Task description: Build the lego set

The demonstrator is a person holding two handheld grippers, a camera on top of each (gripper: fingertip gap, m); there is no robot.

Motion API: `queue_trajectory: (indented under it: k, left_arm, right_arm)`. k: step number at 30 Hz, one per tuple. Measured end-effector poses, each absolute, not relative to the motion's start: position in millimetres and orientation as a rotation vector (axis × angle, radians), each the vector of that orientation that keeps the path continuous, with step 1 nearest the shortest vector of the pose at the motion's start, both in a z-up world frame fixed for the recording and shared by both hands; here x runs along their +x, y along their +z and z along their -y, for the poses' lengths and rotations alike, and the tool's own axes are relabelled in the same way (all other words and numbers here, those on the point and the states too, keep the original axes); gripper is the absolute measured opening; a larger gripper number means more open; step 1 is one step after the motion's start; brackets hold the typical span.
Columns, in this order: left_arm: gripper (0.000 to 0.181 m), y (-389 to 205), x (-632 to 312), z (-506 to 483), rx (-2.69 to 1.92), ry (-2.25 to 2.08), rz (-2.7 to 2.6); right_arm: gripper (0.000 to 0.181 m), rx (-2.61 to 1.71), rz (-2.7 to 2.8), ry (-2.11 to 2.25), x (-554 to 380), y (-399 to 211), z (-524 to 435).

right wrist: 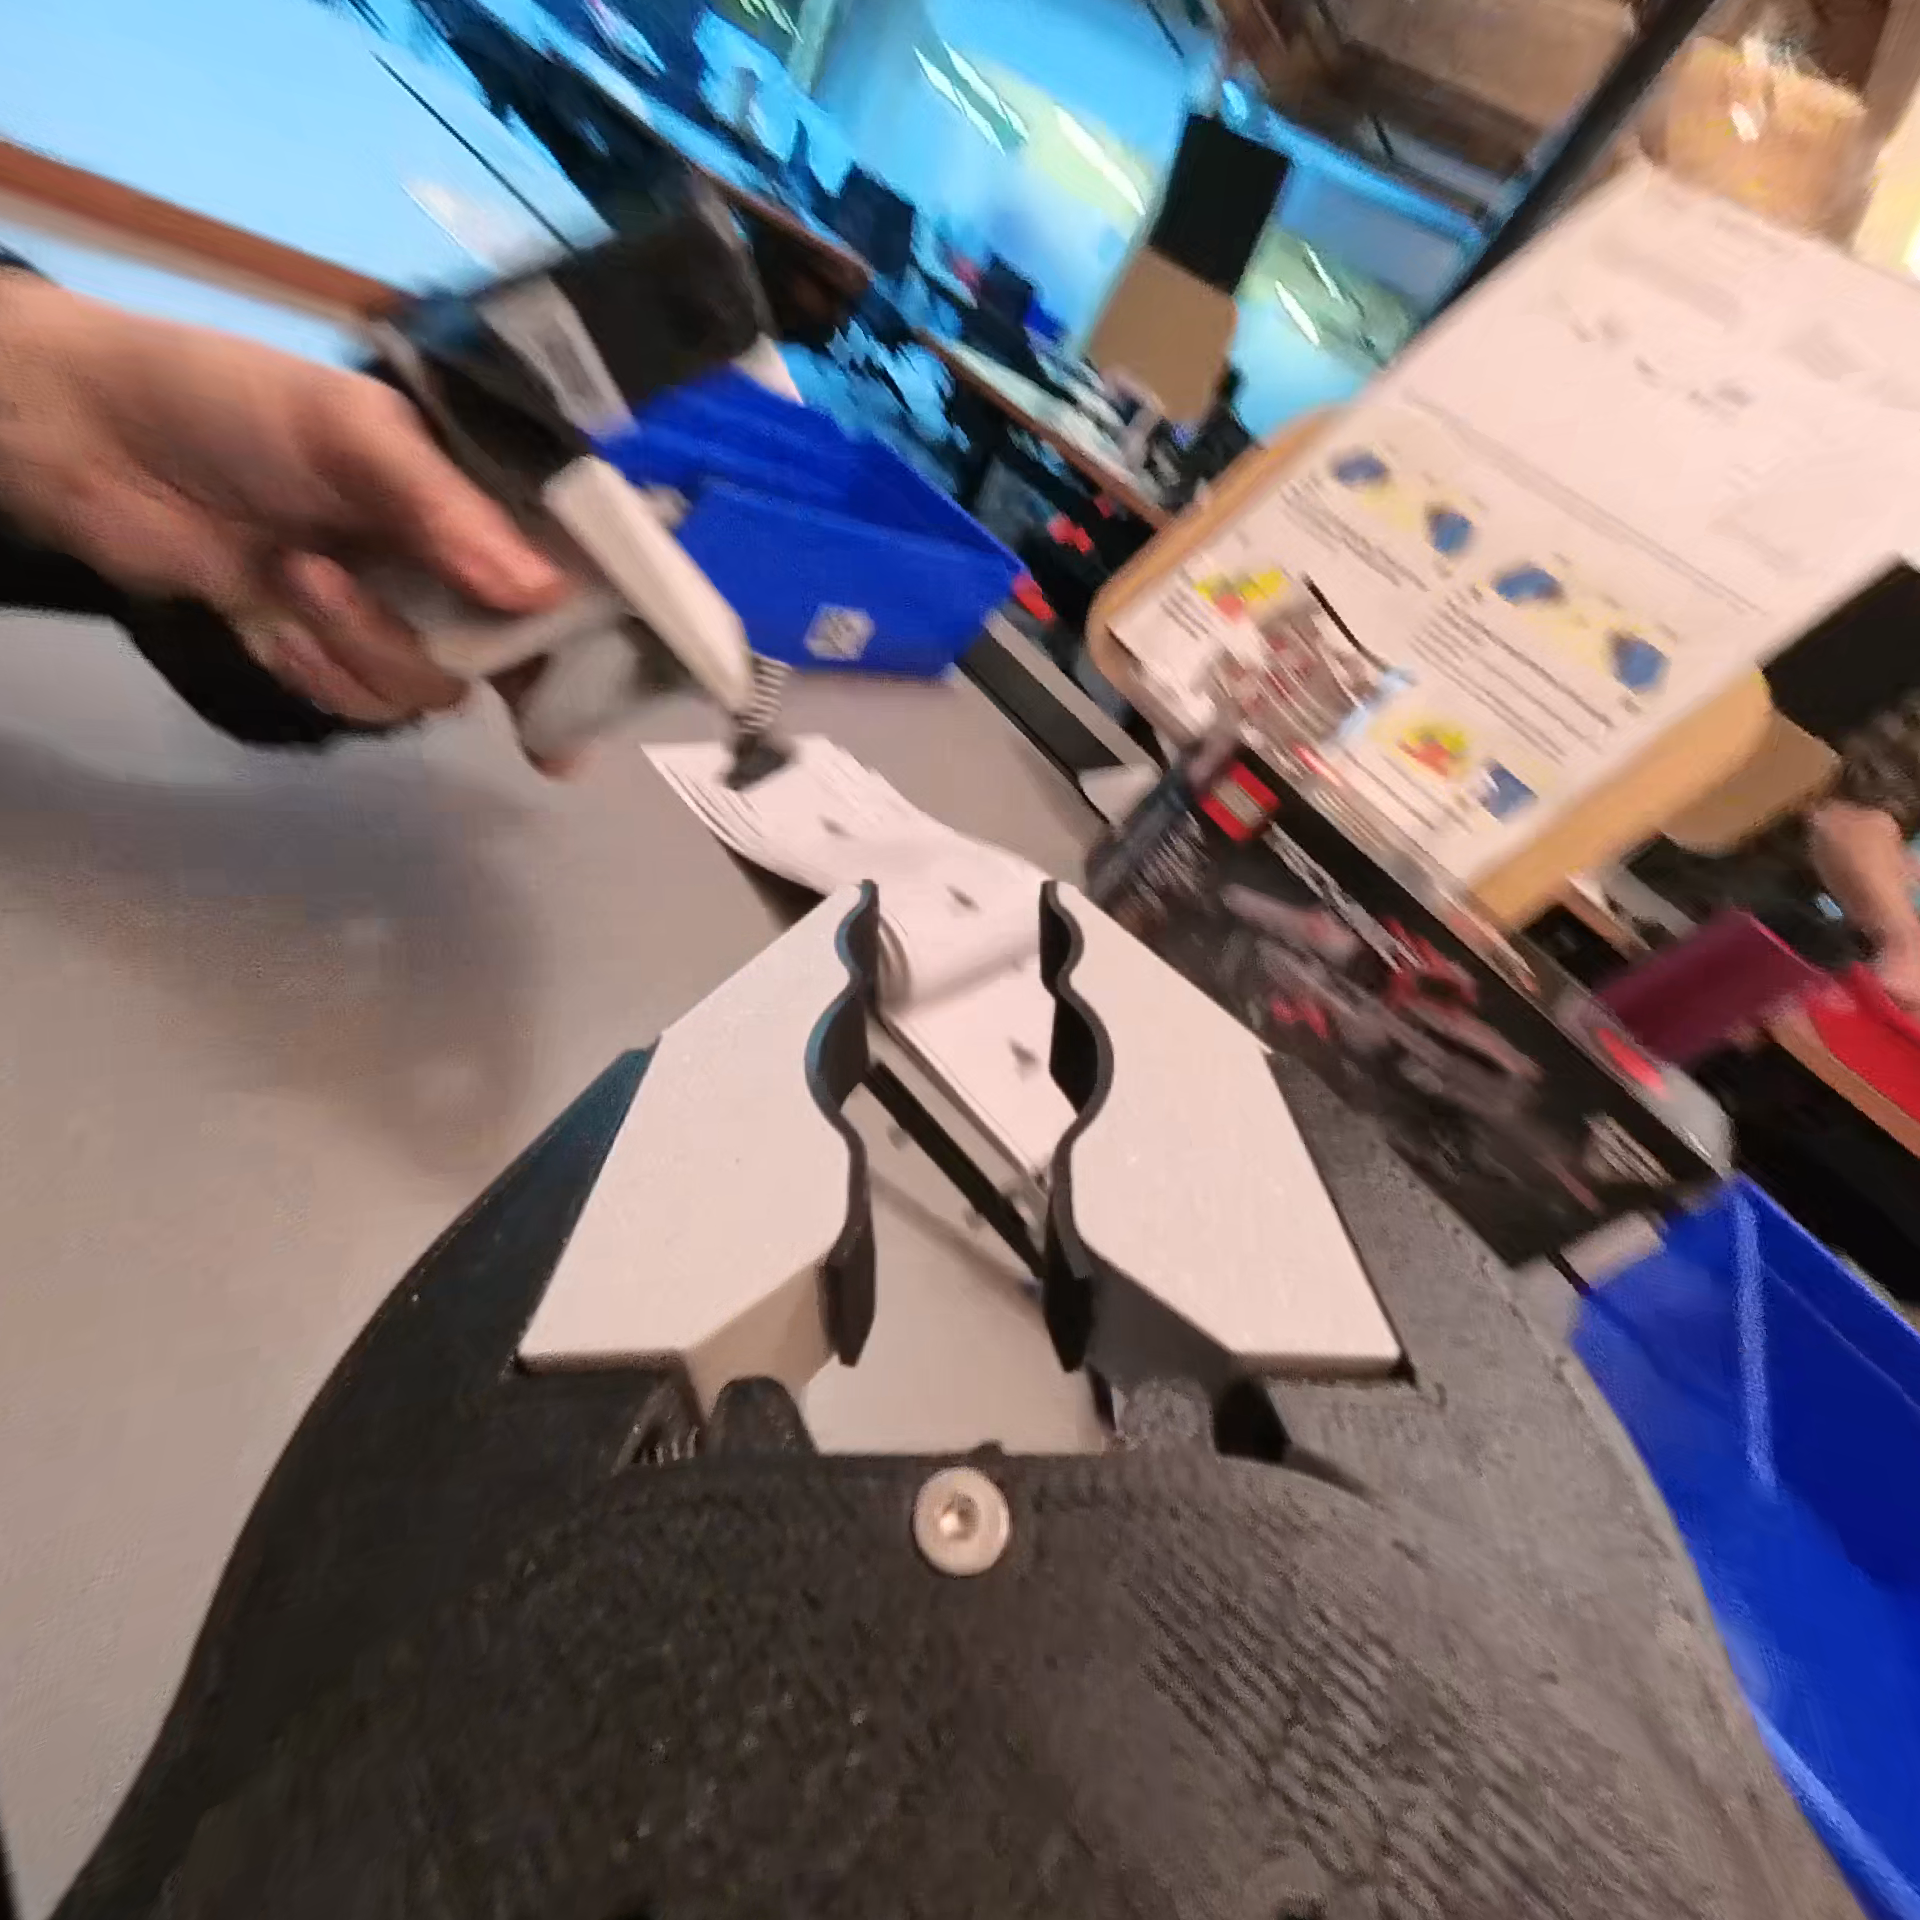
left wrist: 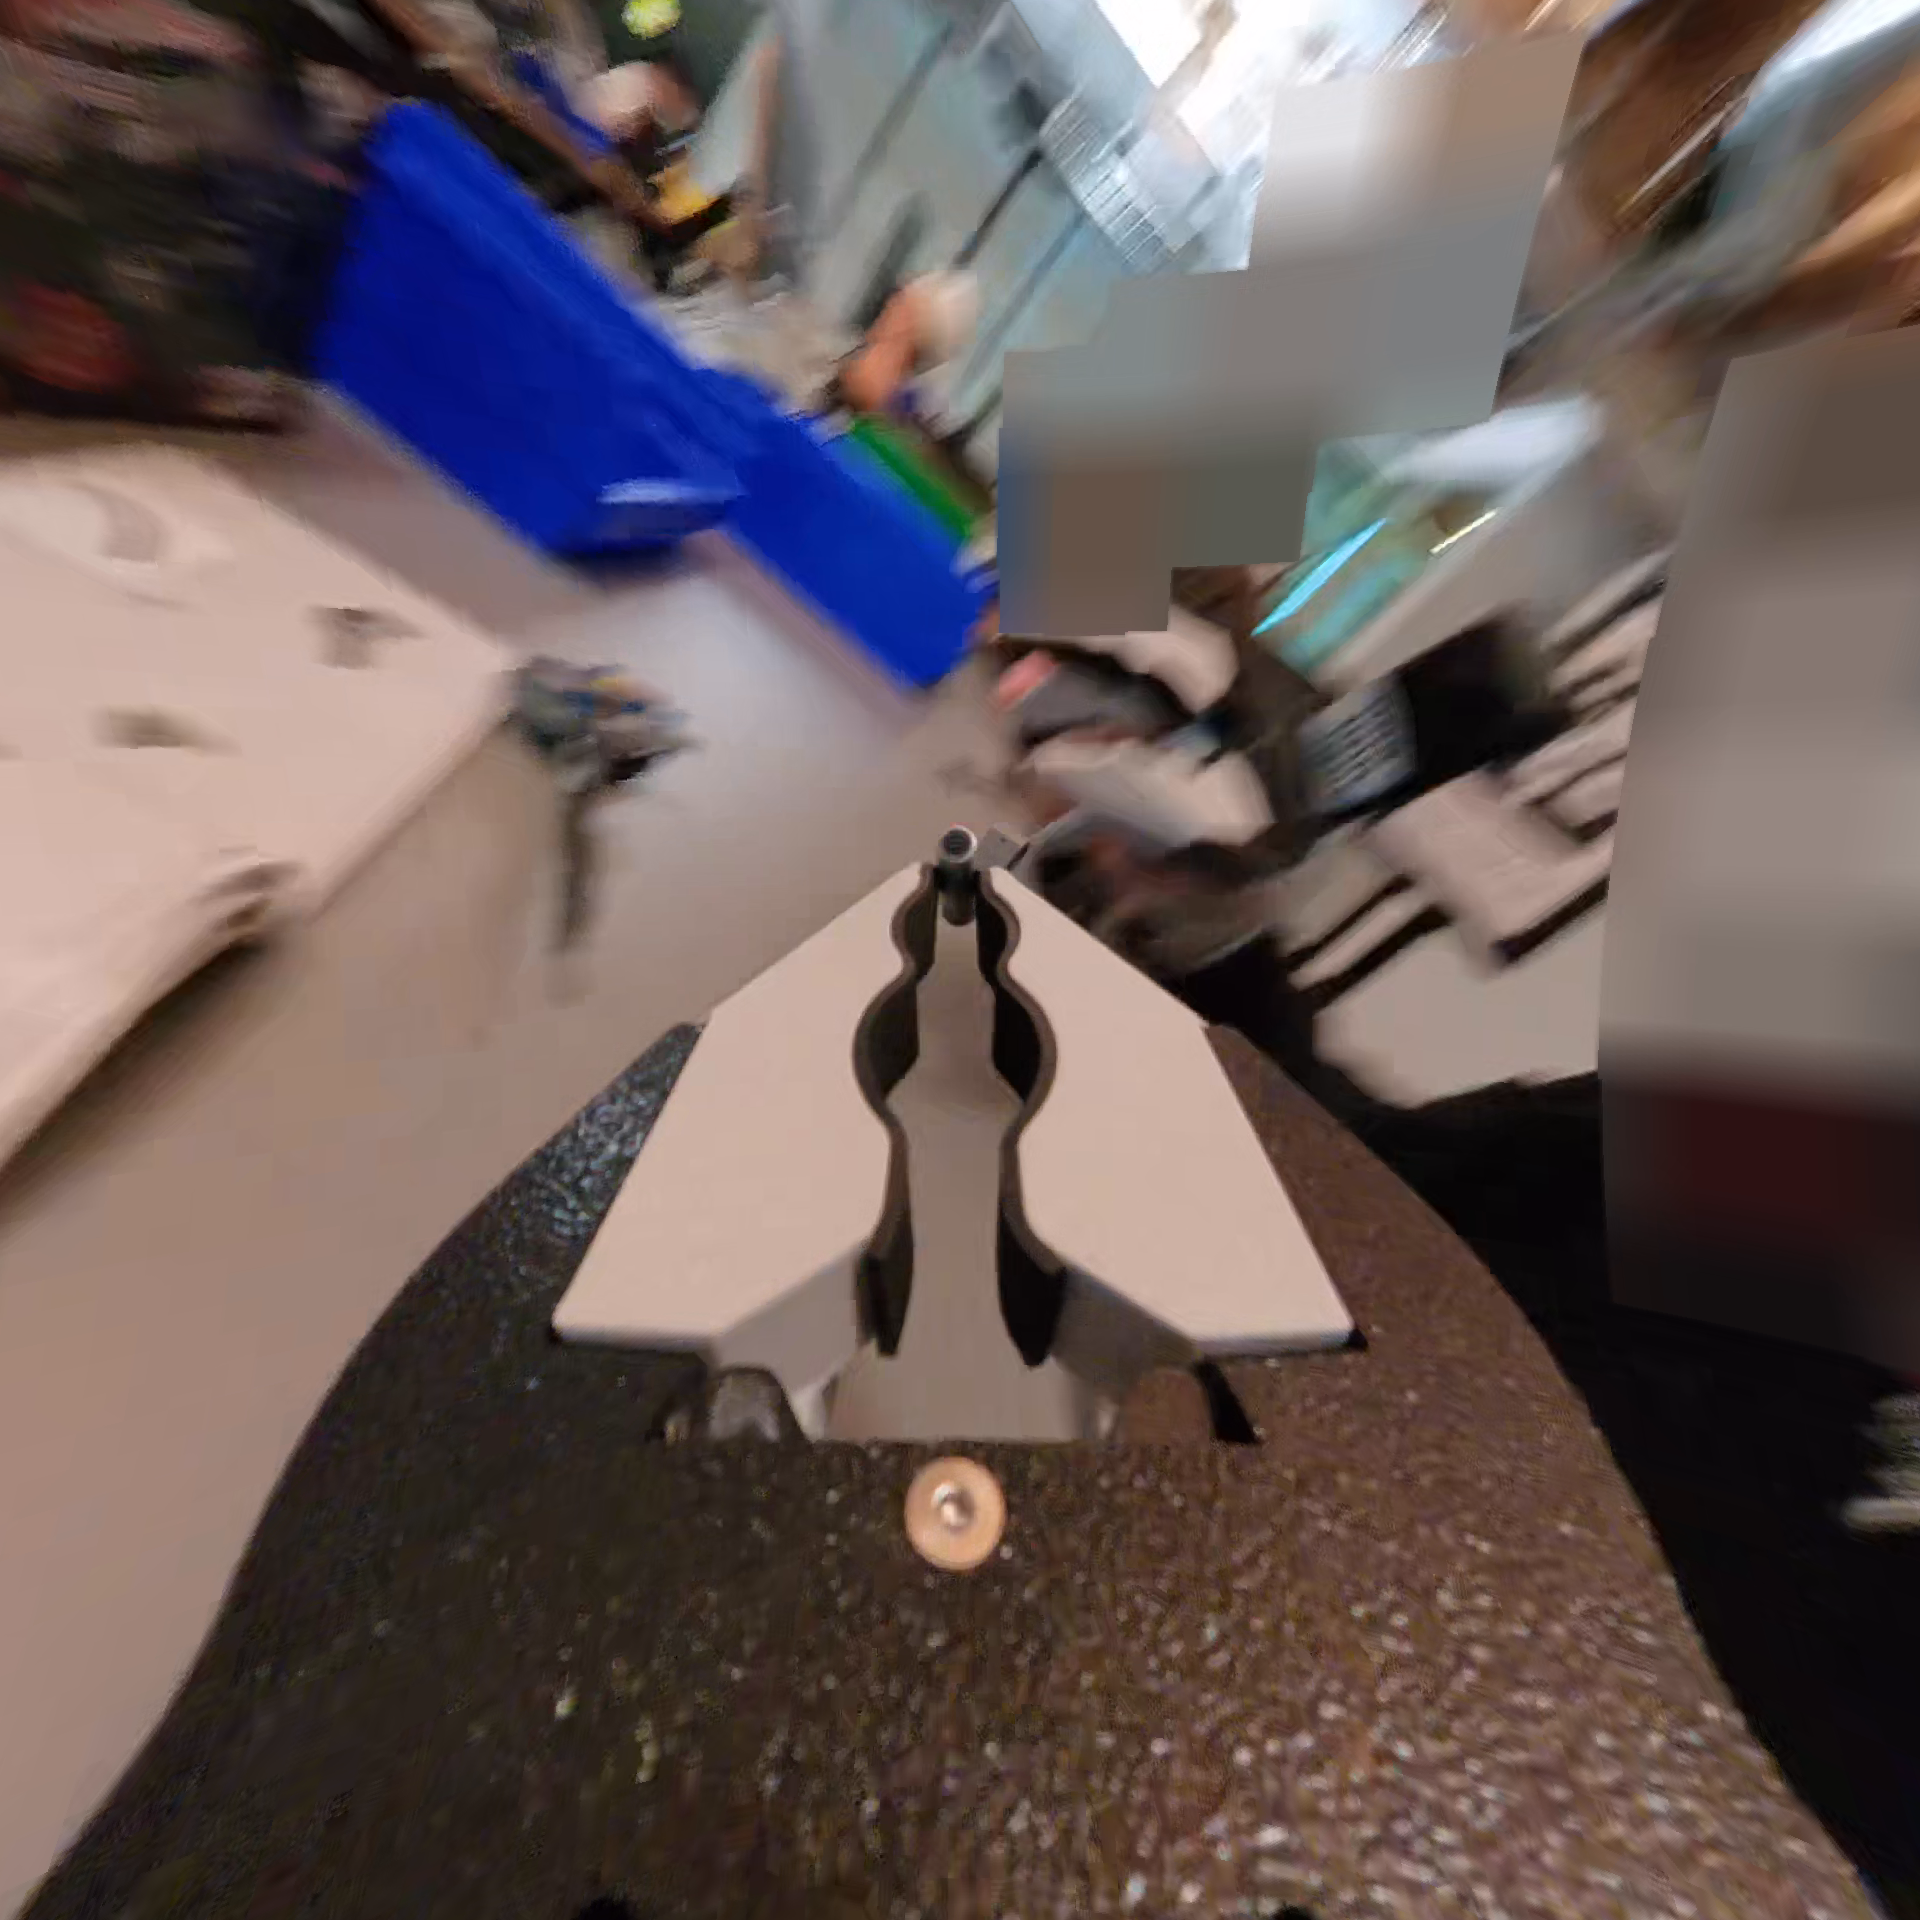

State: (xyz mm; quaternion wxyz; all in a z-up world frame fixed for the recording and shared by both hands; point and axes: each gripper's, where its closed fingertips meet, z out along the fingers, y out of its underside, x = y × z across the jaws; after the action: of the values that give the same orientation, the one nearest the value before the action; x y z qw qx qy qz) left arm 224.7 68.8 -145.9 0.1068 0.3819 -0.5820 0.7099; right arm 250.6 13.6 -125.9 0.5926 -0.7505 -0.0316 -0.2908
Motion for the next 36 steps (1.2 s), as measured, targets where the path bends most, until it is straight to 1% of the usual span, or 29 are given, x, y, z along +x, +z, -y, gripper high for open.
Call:
queue_trajectory:
  k: [2,4,6,8,12,17,19,21,27,28,29,32,36]
  left_arm:
    - [0.005,-188,235,-88,1.264,1.943,2.180]
    - [0.005,-218,241,-105,1.302,1.722,2.556]
    - [0.005,-233,247,-114,1.275,1.556,2.767]
    - [0.005,-244,252,-116,1.221,1.410,2.887]
    - [0.005,-260,262,-109,1.084,1.271,2.982]
    - [0.007,-273,261,-104,1.033,1.247,2.875]
    - [0.014,-276,259,-103,1.024,1.266,2.856]
    - [0.016,-280,257,-101,0.985,1.282,2.858]
    - [0.015,-280,259,-99,0.975,1.324,2.840]
    - [0.010,-280,259,-99,0.950,1.324,2.863]
    - [0.005,-279,258,-99,0.905,1.335,2.898]
    - [0.005,-272,252,-95,0.620,1.380,3.086]
    - [0.010,-272,245,-93,0.278,1.323,3.345]
  right_arm:
    - [0.031,-1.825,-0.012,-0.710,269,-139,7]
    - [0.032,-1.859,-0.075,-0.699,280,-152,21]
    - [0.031,-1.891,-0.081,-0.624,279,-166,22]
    - [0.030,-1.948,0.013,-0.470,258,-184,9]
    - [0.028,-1.998,0.065,-0.349,242,-208,-19]
    - [0.027,-2.136,0.047,-0.327,252,-245,-39]
    - [0.027,-2.173,0.071,-0.324,255,-250,-48]
    - [0.027,-2.182,0.088,-0.293,256,-253,-56]
    - [0.026,-2.111,0.083,-0.184,250,-248,-65]
    - [0.026,-2.118,0.073,-0.186,251,-250,-64]
    - [0.026,-2.128,0.060,-0.190,252,-251,-63]
    - [0.026,-2.135,0.035,-0.188,252,-253,-62]
    - [0.026,-2.128,0.023,-0.201,254,-254,-60]
